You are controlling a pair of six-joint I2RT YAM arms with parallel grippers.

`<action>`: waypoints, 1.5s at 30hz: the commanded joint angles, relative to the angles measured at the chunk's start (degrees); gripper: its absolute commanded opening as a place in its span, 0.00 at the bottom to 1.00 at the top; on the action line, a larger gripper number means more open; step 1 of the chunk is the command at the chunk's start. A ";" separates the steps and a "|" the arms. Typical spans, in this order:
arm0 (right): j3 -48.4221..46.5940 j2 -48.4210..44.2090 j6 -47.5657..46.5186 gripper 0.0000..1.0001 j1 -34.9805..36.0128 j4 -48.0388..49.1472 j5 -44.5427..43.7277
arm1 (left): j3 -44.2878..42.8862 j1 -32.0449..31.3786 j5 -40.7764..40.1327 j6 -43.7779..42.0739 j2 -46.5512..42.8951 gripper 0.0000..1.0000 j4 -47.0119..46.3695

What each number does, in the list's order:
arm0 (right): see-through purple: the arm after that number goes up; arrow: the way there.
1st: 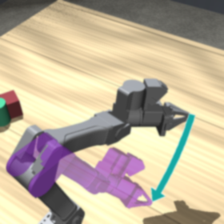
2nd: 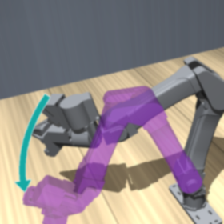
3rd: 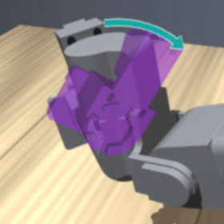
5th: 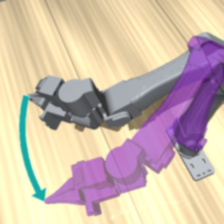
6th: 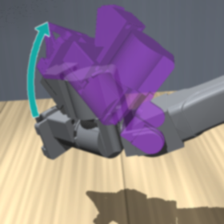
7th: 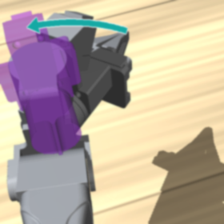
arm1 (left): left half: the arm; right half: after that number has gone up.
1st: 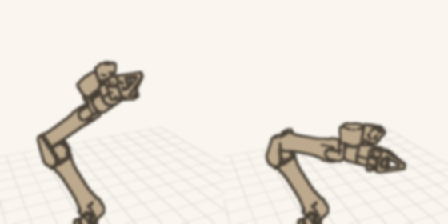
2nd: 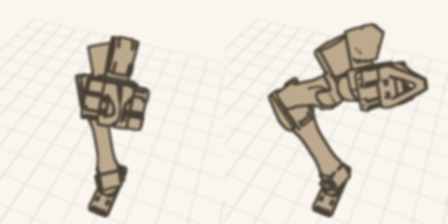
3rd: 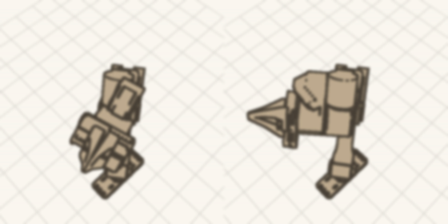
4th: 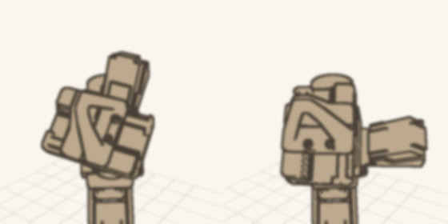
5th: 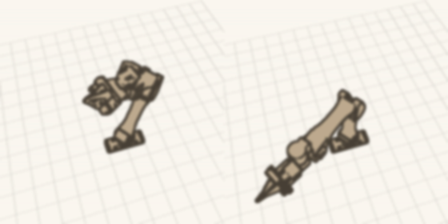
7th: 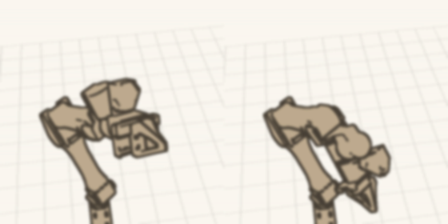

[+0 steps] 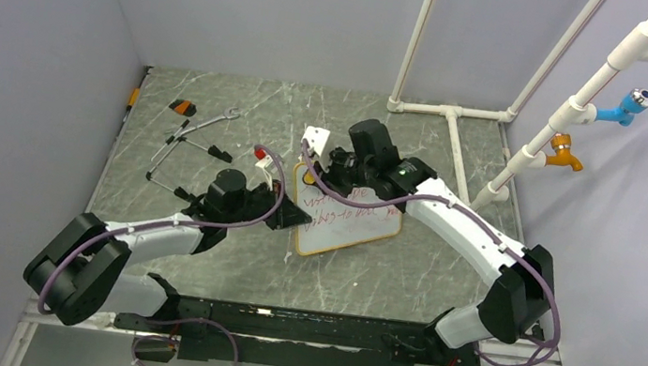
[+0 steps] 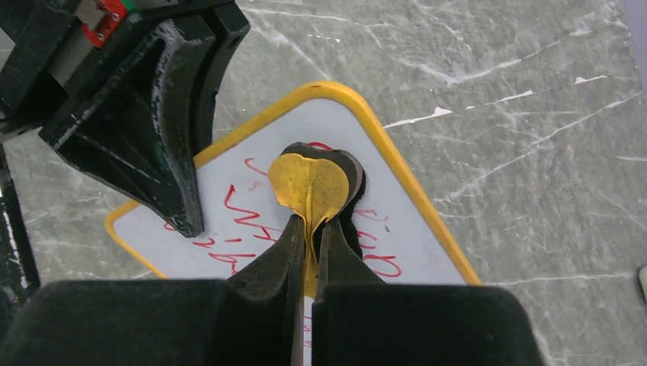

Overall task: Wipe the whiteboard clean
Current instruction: Erase the whiteboard at the center of the board.

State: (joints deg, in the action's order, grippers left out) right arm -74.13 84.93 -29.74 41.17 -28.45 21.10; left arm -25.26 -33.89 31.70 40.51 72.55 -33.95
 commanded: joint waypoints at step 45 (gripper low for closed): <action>3.55 2.92 9.60 0.00 4.41 13.23 -24.43 | -3.86 -3.58 -3.59 0.45 4.14 0.00 -5.25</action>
State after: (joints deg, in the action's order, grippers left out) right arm -69.80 86.59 -19.38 46.33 -17.82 2.04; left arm -26.70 -35.51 25.21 45.21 77.82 -35.07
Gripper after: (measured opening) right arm 0.040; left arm 0.052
